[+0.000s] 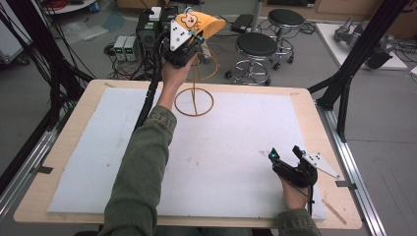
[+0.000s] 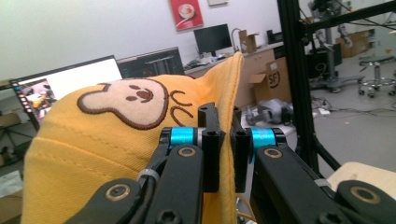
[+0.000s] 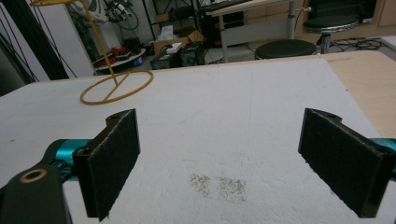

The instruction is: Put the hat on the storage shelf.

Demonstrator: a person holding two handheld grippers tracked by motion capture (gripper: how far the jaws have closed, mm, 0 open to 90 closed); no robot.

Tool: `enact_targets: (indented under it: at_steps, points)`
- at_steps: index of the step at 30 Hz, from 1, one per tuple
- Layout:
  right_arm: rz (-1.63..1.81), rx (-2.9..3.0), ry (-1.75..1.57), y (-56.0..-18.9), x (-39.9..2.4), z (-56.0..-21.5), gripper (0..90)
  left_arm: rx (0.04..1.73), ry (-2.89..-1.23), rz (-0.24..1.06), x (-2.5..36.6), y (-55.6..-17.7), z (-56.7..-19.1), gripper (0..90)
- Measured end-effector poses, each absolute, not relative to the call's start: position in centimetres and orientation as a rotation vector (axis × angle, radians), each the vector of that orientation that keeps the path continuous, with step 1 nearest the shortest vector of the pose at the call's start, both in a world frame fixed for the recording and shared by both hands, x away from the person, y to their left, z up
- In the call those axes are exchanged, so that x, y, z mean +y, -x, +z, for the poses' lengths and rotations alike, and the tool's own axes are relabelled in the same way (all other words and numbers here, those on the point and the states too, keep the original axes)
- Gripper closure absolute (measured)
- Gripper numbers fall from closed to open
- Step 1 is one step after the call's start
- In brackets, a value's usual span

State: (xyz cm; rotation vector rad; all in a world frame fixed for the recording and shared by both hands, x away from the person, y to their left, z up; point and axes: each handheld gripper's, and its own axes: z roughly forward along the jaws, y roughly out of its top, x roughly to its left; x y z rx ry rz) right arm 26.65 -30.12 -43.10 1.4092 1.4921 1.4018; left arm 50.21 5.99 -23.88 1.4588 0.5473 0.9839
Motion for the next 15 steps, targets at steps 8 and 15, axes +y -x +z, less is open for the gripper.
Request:
enact_targets:
  at_steps: [8,15]
  points:
    - [1.404,1.489,-1.417,-26.6,-30.2,-43.1,11.5,0.509,-1.471,0.862,5.3,-50.4,-25.9,87.0]
    - [1.400,1.481,-1.421,-26.6,-30.3,-43.1,11.5,0.532,-1.503,0.822,5.6,-50.9,-27.3,86.9]
